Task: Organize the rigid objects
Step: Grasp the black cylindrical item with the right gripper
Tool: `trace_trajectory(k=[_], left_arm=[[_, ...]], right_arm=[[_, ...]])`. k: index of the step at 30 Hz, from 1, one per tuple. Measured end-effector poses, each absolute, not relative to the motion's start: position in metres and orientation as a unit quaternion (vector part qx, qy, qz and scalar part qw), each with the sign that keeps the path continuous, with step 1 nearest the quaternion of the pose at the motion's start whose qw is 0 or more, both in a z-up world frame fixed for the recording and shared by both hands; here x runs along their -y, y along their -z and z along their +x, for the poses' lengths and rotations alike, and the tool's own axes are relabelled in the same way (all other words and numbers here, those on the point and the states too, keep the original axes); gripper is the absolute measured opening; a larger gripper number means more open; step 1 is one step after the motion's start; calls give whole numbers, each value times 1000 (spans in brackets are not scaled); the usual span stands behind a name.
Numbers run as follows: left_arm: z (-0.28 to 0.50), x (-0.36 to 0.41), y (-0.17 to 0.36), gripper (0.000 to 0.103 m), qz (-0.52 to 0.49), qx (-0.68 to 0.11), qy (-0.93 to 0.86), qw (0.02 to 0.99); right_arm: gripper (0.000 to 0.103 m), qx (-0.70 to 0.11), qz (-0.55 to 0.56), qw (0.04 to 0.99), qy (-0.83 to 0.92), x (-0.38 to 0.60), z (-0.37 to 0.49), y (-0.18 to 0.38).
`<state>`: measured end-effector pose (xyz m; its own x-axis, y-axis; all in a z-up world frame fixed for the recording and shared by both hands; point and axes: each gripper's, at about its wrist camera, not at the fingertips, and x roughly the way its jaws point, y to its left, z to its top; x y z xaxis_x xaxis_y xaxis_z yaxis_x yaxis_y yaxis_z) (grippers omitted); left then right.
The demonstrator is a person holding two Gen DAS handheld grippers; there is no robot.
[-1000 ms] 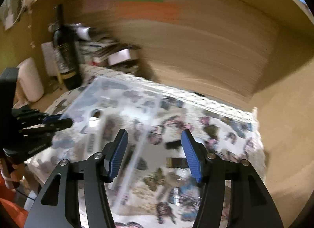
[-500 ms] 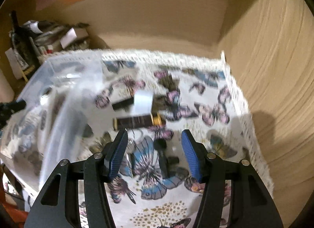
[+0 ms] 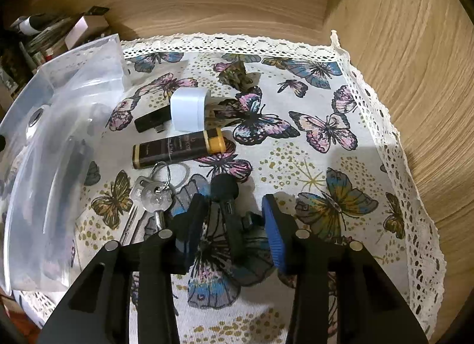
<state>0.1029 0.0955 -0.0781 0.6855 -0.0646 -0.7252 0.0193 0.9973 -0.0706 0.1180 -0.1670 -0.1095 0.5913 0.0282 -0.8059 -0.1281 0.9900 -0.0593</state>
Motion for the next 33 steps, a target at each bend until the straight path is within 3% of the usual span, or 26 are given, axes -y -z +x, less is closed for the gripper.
trace_trajectory(k=[2,8,33], left_arm=[[103,-95,78,13,-29,-396,23,917],[102,-95,78,13,-28,-396,23,918],[102,-95,78,13,-28,-395,27,918]], right_arm=[[23,-450,-54,890,-47,166,118,110],[20,-440,-59,895,-47,163,114,103],[20,-312,-115,930,-159,72,99,21]])
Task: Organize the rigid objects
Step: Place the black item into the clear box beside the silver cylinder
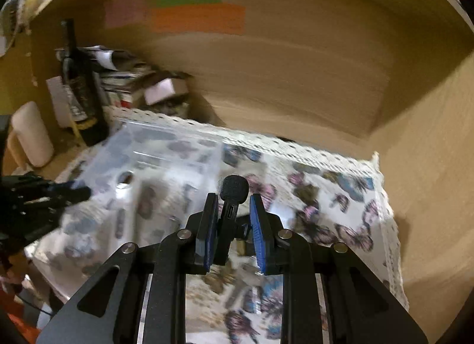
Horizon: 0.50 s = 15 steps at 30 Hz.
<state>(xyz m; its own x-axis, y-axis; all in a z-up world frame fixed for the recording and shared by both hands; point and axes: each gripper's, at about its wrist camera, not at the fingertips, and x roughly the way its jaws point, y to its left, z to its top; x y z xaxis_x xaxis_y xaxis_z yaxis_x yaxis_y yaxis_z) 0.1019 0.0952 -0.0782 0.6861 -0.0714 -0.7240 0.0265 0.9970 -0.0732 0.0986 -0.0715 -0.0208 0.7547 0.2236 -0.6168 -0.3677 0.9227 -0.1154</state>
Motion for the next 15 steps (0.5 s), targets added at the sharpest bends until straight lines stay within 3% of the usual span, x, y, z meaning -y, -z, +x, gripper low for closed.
trace_trajectory(k=[15], left_arm=[[102,-94,78,13,-27,-395,27,918]], right_arm=[[20,-361,-179,885,-235,5,110,50]])
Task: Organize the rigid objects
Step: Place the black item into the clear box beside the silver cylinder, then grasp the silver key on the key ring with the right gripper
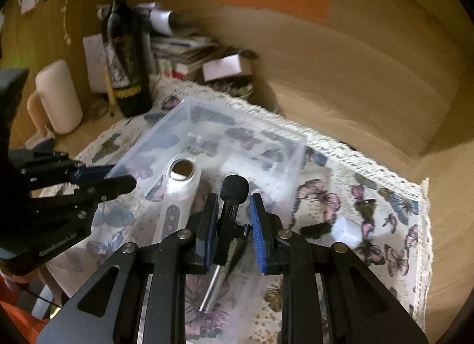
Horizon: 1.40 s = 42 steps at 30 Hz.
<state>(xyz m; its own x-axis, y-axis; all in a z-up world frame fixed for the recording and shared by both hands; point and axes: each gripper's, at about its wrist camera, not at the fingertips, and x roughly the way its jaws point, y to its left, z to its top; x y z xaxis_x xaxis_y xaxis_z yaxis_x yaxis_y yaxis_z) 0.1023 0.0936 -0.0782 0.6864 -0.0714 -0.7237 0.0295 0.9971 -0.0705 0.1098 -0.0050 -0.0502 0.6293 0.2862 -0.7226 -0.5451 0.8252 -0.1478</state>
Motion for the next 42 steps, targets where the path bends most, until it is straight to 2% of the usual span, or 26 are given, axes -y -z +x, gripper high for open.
trace_trajectory(k=[13,17,22,24,34,42], left_arm=[[102,-92,78,13,-26,-395,28,918],[102,-93,78,13,-26,-395,28,918],[102,-93,78,13,-26,-394,28,918],[102,-93,78,13,-26,-394,28,918],[102,-93,78,13,-26,-394,29,918],[102,-93,78,13,-25,-394,29,918]], right_arm=[[21,-397,-217,860,-237,-8,117,63],[30,-387,-203,868,-233,-4,115,58],[35,-372,-183,882,-223,8,111,44],[41,-364,-166,891,-215,18,109,36],[41,-353,-113,917,-149,77,108,21],[41,-393,-84,910,-105,116,113,48]])
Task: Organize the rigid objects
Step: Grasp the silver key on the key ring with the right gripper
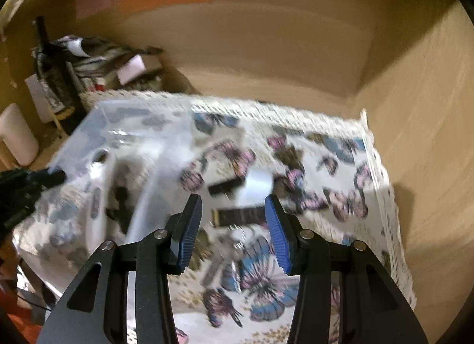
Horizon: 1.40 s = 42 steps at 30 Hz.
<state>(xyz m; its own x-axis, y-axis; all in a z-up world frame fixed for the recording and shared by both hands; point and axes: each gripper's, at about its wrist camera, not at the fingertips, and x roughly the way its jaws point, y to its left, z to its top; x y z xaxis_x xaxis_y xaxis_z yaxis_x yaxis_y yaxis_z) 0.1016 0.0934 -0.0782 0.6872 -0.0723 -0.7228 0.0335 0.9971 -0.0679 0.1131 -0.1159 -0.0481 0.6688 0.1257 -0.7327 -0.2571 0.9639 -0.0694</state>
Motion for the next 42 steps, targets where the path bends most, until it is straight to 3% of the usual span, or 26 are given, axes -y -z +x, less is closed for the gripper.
trace_trajectory(k=[14,19,22,34,35,42], left_arm=[[101,-94,78,13,-24,-394,28,918],[101,-95,78,13,-23,-394,28,918],[101,-94,78,13,-24,-394,28,918],[101,-94,78,13,-23,-394,28,918],[101,-94,78,13,-23,-394,28,918],[101,-94,78,13,-24,-394,28,918]], right_arm=[[41,-464,-86,875,-106,115,120,108],[41,-456,-79,880,-107,114,124,112],[27,-446,-85,884,-108,112,124,113],[25,-408,-56,906,-102,121,113,90],[7,-402,-55,908,-103,121,112,87],[6,-369,-57,922,-102,123,110,60]])
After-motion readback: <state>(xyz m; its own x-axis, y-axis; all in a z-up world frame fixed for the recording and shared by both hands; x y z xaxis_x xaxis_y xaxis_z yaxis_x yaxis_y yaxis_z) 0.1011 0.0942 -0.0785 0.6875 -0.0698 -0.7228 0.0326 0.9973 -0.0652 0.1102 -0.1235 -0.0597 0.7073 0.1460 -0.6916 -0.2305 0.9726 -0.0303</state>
